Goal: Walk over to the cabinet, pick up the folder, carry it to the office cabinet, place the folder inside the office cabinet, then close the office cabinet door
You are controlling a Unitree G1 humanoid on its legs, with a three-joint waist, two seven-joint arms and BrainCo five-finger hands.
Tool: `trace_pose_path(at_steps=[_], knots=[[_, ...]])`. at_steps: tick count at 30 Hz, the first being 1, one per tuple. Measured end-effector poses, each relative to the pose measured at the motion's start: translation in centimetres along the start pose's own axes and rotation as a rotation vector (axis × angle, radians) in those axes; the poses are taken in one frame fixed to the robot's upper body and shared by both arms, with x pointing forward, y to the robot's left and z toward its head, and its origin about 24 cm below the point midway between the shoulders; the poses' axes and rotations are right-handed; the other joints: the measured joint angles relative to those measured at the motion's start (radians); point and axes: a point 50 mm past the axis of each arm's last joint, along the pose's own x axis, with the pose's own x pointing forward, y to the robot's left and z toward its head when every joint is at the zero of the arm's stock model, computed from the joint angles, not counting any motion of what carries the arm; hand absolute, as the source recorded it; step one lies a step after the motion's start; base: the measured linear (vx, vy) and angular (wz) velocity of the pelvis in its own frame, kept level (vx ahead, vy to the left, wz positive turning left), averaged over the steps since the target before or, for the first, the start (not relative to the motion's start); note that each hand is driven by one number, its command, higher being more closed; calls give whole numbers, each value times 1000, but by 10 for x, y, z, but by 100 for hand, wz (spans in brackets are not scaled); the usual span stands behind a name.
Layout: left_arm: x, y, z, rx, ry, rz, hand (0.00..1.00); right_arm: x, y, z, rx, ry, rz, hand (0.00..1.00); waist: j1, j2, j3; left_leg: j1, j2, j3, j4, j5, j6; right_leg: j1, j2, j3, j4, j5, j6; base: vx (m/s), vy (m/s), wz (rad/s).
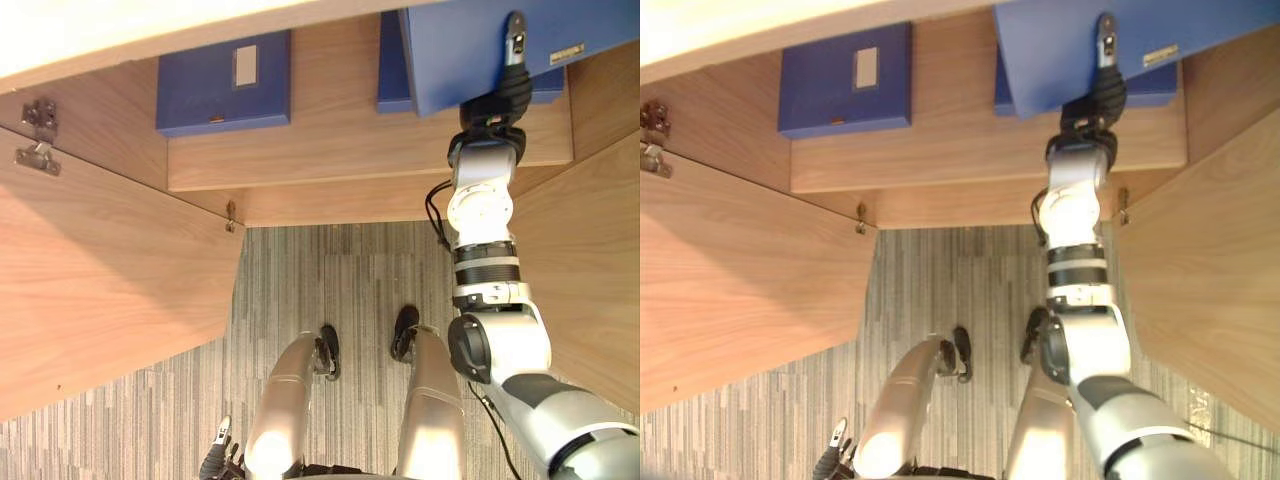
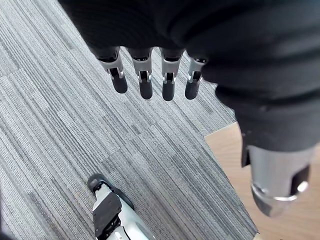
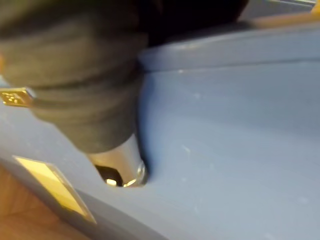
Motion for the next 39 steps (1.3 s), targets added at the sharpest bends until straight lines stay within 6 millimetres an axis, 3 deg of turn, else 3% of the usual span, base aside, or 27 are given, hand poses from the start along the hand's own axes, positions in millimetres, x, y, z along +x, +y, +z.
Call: trace_pose_path(at_steps=[8, 14, 20, 27, 33, 39], knots=[[1, -3, 0, -4, 1, 16, 0, 27, 44, 12, 158, -11, -20, 100, 14, 10, 4, -69, -8, -10, 10, 2, 1, -60, -11, -6, 8, 1, -1, -12, 39, 6], [3, -13, 9, 4, -34, -8, 0, 38, 58, 21, 294, -23, -82, 100, 23, 18, 2, -72, -25, -28, -30, 22, -3, -58, -25, -22, -10, 1, -2, 38, 40, 12], [8, -28, 16, 2, -52, -26, 0, 41, 66, 19, 387, -15, -150, 100, 39, 47, -3, -75, -28, -40, -38, 25, -3, -52, -28, -35, -19, 1, -2, 5, 41, 5], [10, -34, 20, 0, -61, -25, 0, 42, 71, 15, 426, 1, -191, 100, 44, 57, -9, -86, -29, -49, -26, 27, -6, -56, -28, -39, -12, 0, -3, -17, 19, 3], [16, -52, 32, -19, -90, -55, 0, 42, 71, 15, 440, -16, -209, 100, 41, 60, -12, -147, -31, -62, 34, 25, -7, -105, -38, -39, 29, -3, -6, -56, 23, 7], [18, -54, 34, -28, -88, -46, 0, 40, 68, 11, 459, -11, -248, 100, 38, 60, -12, -180, -27, -68, 75, 23, -8, -135, -39, -38, 63, -7, -5, -77, 11, 3]])
